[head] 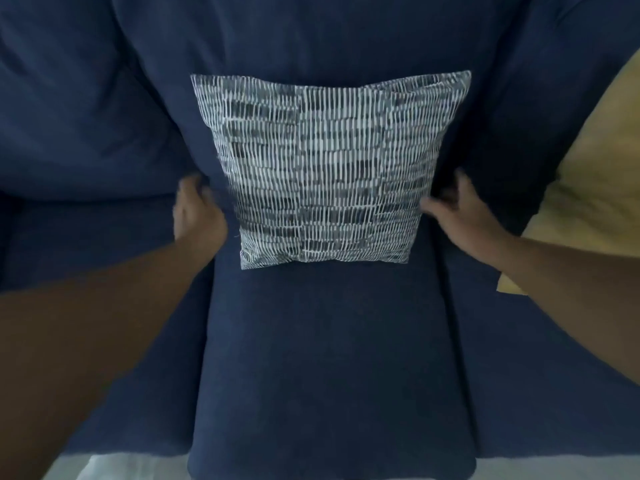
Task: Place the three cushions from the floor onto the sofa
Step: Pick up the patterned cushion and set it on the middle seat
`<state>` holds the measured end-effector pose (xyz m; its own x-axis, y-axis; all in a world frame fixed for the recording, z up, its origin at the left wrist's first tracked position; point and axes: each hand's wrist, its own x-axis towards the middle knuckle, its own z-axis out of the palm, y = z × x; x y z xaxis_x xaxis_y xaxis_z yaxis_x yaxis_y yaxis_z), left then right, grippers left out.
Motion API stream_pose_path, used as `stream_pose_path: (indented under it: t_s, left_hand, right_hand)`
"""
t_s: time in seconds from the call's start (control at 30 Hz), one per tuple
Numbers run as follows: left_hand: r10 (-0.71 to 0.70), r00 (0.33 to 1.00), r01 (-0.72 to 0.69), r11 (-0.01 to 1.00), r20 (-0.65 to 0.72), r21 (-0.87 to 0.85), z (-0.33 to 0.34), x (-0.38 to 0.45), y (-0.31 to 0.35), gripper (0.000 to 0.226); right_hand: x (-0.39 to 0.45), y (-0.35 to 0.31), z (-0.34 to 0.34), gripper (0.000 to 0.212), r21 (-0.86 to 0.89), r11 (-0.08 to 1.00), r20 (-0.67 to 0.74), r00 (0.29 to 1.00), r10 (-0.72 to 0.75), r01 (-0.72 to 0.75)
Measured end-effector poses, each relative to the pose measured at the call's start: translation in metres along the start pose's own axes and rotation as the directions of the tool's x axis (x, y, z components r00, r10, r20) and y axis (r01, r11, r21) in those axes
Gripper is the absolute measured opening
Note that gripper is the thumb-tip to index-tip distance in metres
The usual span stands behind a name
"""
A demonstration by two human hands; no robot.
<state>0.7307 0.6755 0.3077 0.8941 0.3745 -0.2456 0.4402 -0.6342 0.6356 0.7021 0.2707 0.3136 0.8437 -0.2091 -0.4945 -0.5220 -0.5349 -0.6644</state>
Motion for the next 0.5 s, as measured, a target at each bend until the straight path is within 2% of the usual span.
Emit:
stream_pose_path:
  t_s: [0.03, 0.1, 0.13, 0.17, 0.2, 0.3, 0.43, 0.5]
  left_hand:
    - [-0.033, 0.988, 0.027, 0.999, 0.153, 0.043, 0.004, -0.007, -0.014, 0.033]
    - [-0.143, 0.900, 0.094, 0.986, 0.412, 0.136, 0.014, -0.019, -0.034, 0.059]
    - [-0.200, 0.849, 0.129, 0.976, 0.490, 0.174, 0.020, -0.024, -0.038, 0.074]
    - [-0.228, 0.825, 0.131, 0.967, 0.517, 0.217, 0.026, -0.025, -0.042, 0.081]
    - [-0.219, 0.829, 0.099, 0.963, 0.515, 0.249, 0.032, -0.023, -0.045, 0.079]
    - [-0.193, 0.884, 0.024, 0.928, 0.425, 0.371, 0.041, -0.002, -0.047, 0.044]
    - [-0.086, 0.925, -0.110, 0.873, 0.371, 0.475, 0.037, 0.019, -0.037, 0.033]
    - [-0.047, 0.943, -0.134, 0.853, 0.330, 0.504, 0.037, 0.024, -0.038, 0.024]
  right_hand:
    - [0.000, 0.012, 0.008, 0.104, -0.044, 0.999, 0.060, 0.998, 0.034, -0.031]
    - [0.000, 0.027, 0.024, 0.110, -0.123, 0.990, 0.142, 0.986, 0.090, -0.073]
    - [0.001, 0.030, 0.031, 0.108, -0.143, 0.986, 0.163, 0.980, 0.111, -0.088]
    - [0.003, 0.031, 0.037, 0.103, -0.146, 0.984, 0.170, 0.977, 0.129, -0.105]
    - [0.006, 0.033, 0.043, 0.096, -0.143, 0.983, 0.164, 0.976, 0.140, -0.117]
    - [0.015, 0.036, 0.053, 0.074, -0.139, 0.982, 0.119, 0.982, 0.146, -0.129]
    - [0.017, 0.040, 0.062, 0.054, -0.126, 0.985, 0.080, 0.988, 0.130, -0.120]
    - [0.015, 0.041, 0.064, 0.049, -0.129, 0.986, 0.067, 0.992, 0.111, -0.101]
